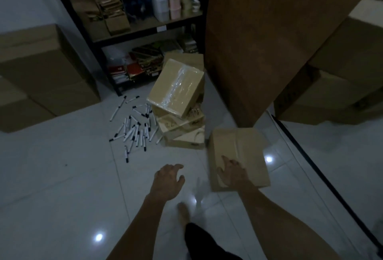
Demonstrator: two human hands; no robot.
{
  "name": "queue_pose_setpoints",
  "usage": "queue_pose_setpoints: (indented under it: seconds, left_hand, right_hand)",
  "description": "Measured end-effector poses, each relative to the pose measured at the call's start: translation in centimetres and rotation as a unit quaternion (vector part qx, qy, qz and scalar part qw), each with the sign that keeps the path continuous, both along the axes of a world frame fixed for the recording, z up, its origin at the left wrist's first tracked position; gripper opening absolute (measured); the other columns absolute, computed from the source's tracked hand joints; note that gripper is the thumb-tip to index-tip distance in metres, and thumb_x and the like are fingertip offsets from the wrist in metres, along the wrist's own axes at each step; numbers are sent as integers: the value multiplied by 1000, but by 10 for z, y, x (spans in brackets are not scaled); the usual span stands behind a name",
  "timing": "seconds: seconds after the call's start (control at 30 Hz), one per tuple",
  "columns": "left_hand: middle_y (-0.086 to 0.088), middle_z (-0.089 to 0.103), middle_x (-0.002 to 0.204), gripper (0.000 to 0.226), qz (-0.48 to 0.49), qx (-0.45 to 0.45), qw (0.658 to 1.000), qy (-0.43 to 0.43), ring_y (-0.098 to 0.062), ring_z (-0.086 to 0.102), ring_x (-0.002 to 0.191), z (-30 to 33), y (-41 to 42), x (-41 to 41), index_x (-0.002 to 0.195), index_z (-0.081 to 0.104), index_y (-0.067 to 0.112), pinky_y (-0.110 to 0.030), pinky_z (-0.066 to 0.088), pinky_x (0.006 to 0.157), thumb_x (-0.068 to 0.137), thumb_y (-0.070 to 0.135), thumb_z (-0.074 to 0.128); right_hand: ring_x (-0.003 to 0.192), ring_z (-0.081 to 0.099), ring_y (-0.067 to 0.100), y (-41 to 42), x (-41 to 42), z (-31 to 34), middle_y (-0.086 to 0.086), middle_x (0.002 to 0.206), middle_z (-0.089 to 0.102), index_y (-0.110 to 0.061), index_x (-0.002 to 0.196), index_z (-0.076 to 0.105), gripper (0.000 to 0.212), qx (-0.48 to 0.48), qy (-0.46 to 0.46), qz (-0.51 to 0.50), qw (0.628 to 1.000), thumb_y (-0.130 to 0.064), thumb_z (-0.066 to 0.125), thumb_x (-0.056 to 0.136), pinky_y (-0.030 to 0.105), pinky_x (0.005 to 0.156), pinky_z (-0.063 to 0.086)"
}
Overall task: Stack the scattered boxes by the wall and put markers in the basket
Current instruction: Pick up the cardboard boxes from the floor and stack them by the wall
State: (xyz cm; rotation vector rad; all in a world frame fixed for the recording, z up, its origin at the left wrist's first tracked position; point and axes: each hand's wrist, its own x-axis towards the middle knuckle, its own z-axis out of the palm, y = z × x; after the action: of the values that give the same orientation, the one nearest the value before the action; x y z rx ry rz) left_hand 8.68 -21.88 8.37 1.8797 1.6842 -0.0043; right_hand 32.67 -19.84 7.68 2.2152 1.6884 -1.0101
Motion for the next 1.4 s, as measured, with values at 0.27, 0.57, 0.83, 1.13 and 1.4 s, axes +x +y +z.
queue_pose_setpoints:
  seconds: [0.27, 0.57, 0.83, 1.13, 1.4]
  left_hand:
    - [2, 54, 134, 44, 38, -15, 999, -9, -14, 45, 128, -15, -50, 64, 142, 43, 27, -26, 31, 107, 99, 35, 44]
    - [5, 52, 137, 45, 91, -48, 995, -2, -15, 43, 132, -70, -39, 178, 144, 39, 29, -28, 32, 109, 99, 38, 42]
    - [-4, 55, 136, 46, 182, -72, 979, -49, -23, 49, 128, -146, -17, 290, 143, 43, 23, -31, 39, 105, 98, 31, 49]
    - [-11, 36, 152, 63, 220, 12, 976, -8, -27, 39, 137, -294, 37, 316, 150, 31, 12, -37, 38, 109, 95, 33, 54]
    - [-2, 5, 163, 81, 274, 101, 956, 36, -27, 33, 140, -429, 81, 318, 156, 2, 25, -45, 42, 103, 93, 67, 31]
  right_hand:
    - [141, 32, 30, -35, 73, -21, 9, 154, 35, -27, 156, 17, 65, -46, -21, 41, 998, -52, 36, 99, 46, 112, 30]
    - [139, 33, 29, 4, 174, -67, 8, 151, 37, -26, 155, 17, 62, -49, -16, 100, 994, -49, 36, 100, 44, 110, 32]
    - [136, 38, 30, 36, 272, -150, 9, 149, 39, -28, 154, 18, 62, -49, 4, 113, 992, -50, 38, 100, 48, 107, 37]
    - [141, 30, 33, 75, 307, -288, 9, 158, 23, -25, 157, 10, 69, 52, 35, 63, 996, -51, 40, 100, 47, 109, 35]
    - [133, 37, 41, 130, 305, -411, 18, 159, 10, -30, 154, 19, 79, 235, 15, -43, 971, -63, 51, 89, 51, 102, 41]
